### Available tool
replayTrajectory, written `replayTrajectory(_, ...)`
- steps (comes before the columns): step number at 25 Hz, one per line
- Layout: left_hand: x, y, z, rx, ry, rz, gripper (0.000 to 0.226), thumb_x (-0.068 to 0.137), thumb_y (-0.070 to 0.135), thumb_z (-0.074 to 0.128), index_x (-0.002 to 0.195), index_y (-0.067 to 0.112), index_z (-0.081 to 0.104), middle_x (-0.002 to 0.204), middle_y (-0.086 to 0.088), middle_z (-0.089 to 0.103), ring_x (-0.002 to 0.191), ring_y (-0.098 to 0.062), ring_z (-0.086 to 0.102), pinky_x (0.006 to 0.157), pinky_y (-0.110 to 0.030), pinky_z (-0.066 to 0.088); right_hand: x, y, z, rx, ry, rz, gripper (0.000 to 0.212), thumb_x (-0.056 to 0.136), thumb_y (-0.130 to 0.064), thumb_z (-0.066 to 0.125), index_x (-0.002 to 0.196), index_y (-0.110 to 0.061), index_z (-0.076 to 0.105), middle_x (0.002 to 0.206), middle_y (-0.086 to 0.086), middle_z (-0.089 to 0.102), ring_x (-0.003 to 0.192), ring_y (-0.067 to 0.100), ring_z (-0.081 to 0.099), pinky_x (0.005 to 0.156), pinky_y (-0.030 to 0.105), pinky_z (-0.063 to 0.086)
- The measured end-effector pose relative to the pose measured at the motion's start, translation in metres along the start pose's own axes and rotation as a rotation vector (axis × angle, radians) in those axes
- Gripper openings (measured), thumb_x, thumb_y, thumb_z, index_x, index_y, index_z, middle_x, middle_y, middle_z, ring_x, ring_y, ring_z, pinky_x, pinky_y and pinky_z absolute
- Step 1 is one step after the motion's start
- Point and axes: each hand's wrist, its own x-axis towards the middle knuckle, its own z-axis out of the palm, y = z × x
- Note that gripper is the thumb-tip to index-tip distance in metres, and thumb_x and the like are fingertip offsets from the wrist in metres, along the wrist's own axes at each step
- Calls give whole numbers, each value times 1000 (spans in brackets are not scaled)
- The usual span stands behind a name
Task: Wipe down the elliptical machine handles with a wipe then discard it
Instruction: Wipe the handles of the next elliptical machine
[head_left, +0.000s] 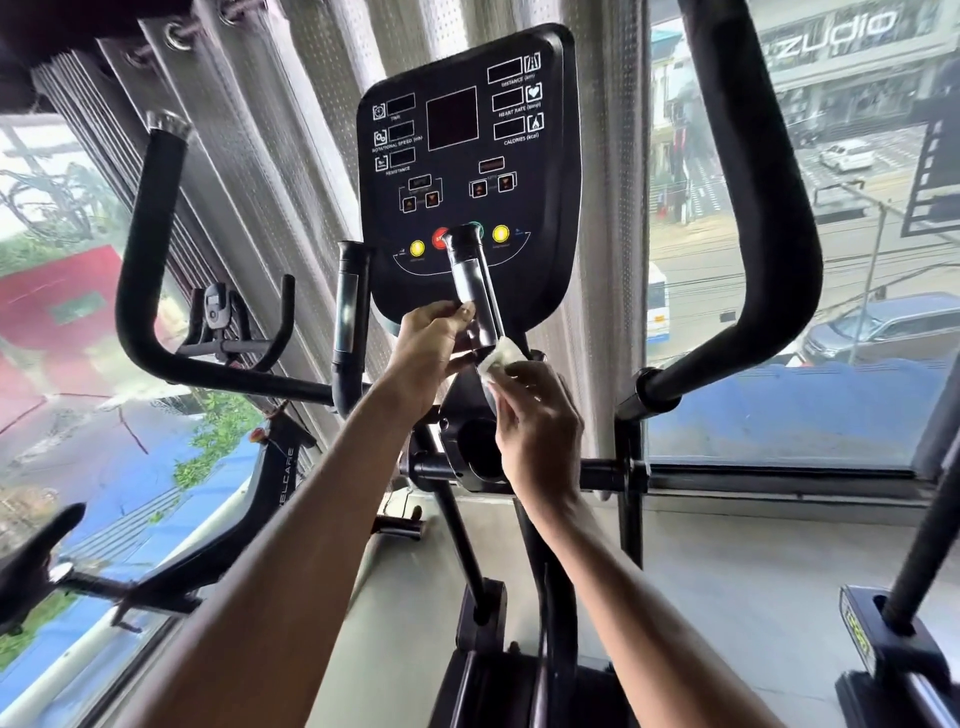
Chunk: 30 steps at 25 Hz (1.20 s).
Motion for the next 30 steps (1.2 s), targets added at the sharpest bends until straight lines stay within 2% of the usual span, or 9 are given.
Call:
replayTrajectory(4,1,-1,-2,-5,-23,-13,10,101,21,64,94,16,69,73,8,68,66,-7,67,64,-27,55,-9,-8,6,-211,-147,-162,25,86,-3,72,110,-8,74,102,5,63,92,20,58,77,32,60)
replayTrajectory(6,1,-2,-2,-12,-30,-11,8,101,21,64,96,17,69,76,8,69,69,-7,68,69,-29,56,-15,-4,3,-168,-134,-159,18,87,-3,74,105,-6,75,103,5,65,92,19,60,82,27,57)
replayTrajectory(9,-1,-3,-2,-33,-26,-5,8,101,22,64,97,18,69,77,9,69,72,-6,67,78,-32,59,-19,2,-8,69,31,73,9,89,-5,74,98,-7,76,98,4,71,89,11,66,88,13,51)
replayTrajectory(13,-2,-10,2,-65,6,13,9,100,24,65,96,19,71,84,8,71,83,-8,67,79,-31,56,-12,20,-13,201,-17,462,9,92,-23,71,92,-15,76,81,-8,74,75,6,70,75,39,59)
replayTrajectory(15,-2,-15,4,-85,32,11,8,99,25,66,99,19,72,90,5,72,88,-11,67,81,-33,55,-7,27,-15,223,-78,531,10,91,-27,72,91,-18,77,79,-16,72,75,2,70,77,41,59)
replayTrajectory(17,-4,-16,5,-91,48,21,8,99,25,67,95,20,72,89,7,72,88,-11,68,84,-33,57,-4,22,-15,292,-97,471,10,92,-24,71,98,-19,77,87,-19,73,81,0,71,81,38,60)
replayTrajectory(20,-6,-15,8,-87,75,27,10,99,25,66,91,23,72,85,10,72,88,-9,68,86,-33,56,-7,20,-13,291,-71,298,17,94,-13,70,109,-10,76,104,-3,77,92,3,71,83,18,57)
replayTrajectory(23,-8,-16,9,-104,107,24,5,99,26,67,96,24,70,86,10,71,90,-10,66,89,-35,54,-11,35,-15,254,-89,294,14,93,-9,71,105,-8,77,98,-1,77,87,8,72,78,3,47)
replayTrajectory(30,-18,-31,19,-88,136,-8,17,97,36,69,103,20,71,100,-1,73,101,-22,69,98,-40,53,-25,47,-9,205,-115,313,20,92,-3,69,109,-10,75,101,-2,75,94,9,68,84,26,57)
